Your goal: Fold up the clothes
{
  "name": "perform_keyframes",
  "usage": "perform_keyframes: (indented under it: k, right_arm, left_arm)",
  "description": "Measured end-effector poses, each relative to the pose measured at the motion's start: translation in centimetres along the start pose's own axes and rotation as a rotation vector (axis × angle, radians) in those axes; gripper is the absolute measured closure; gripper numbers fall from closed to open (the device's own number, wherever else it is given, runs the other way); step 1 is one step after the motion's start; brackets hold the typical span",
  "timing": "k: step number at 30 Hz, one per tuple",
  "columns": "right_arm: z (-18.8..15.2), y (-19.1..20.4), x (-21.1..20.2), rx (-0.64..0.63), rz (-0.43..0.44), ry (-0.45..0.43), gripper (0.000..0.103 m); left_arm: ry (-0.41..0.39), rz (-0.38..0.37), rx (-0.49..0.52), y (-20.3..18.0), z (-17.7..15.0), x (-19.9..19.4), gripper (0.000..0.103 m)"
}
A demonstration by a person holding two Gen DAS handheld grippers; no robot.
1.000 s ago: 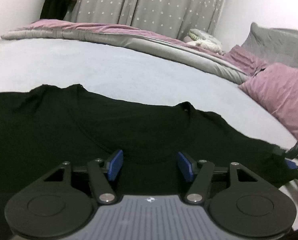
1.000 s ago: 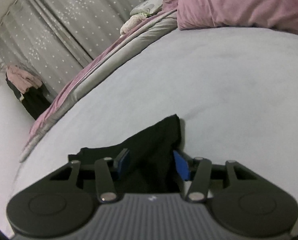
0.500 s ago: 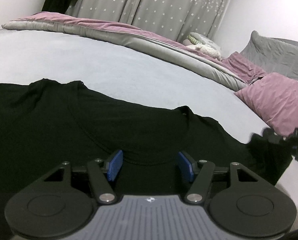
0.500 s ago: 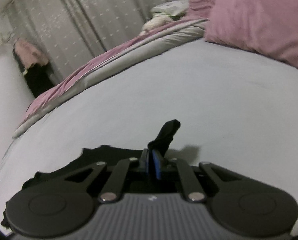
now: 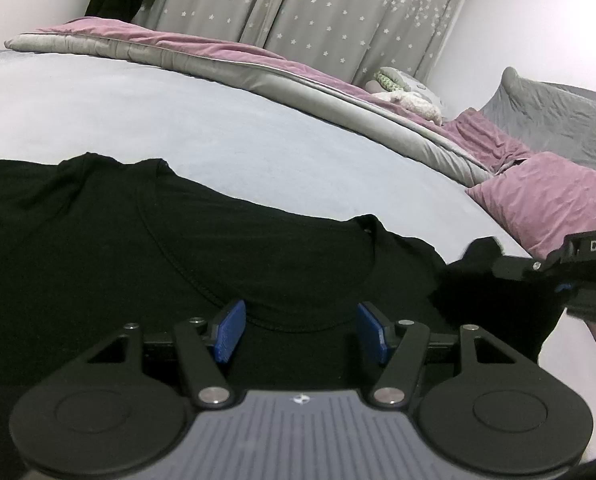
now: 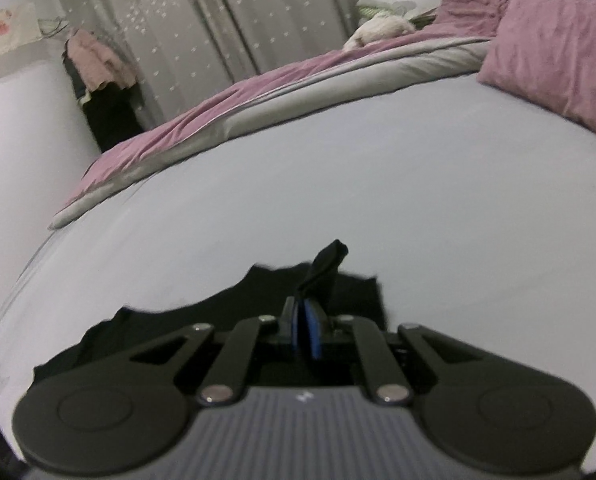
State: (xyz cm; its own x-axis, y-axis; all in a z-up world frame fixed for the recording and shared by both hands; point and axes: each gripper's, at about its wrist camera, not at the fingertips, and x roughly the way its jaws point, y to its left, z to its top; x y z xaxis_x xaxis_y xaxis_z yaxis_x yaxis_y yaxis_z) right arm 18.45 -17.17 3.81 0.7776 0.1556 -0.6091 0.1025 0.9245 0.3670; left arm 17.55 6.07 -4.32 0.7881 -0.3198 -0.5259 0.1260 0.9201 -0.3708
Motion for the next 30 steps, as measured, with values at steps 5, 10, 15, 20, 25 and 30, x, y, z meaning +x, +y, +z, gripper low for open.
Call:
perform_keyframes:
  k: [5,10,15,20,25,30]
  right_arm:
    - [-0.3,-0.9,0.2,0.058,0.177,0.067,0.076]
    - [0.0,-2.3,-0.9,0.074,0.265,0.036,0.061]
    - [-0.2,-5.4,-1.6,0.067,0.247,-0.007,0.061]
    - [-0.7,-8.4,-1.1,0.066,0.247,0.001,0.062]
    - [-1.0,-9.0,-2.7,-0.113,0.32,-0.012,0.062]
    - [-2.6,-6.1,-5.5,-0.438,0.428,-0.037,0.061]
  left_arm:
    - [-0.003,0.007,0.01,-0.2,-0.1,0.0,0.042]
    - [-0.008,0.013,0.015,-0.4,-0.2,0.0,0.042]
    - [-0.006,-0.009,-0.034,0.2,0.3,-0.2,0.043]
    - [0.017,-0.013,-0.021,-0.3,0.7,-0.4,0.044]
    - [0.065,-0.018,0.023,-1.6,1.5,-0.2,0.044]
    - [0.124,-0.082,0.029,-3.0,2.8,1.6,0.047]
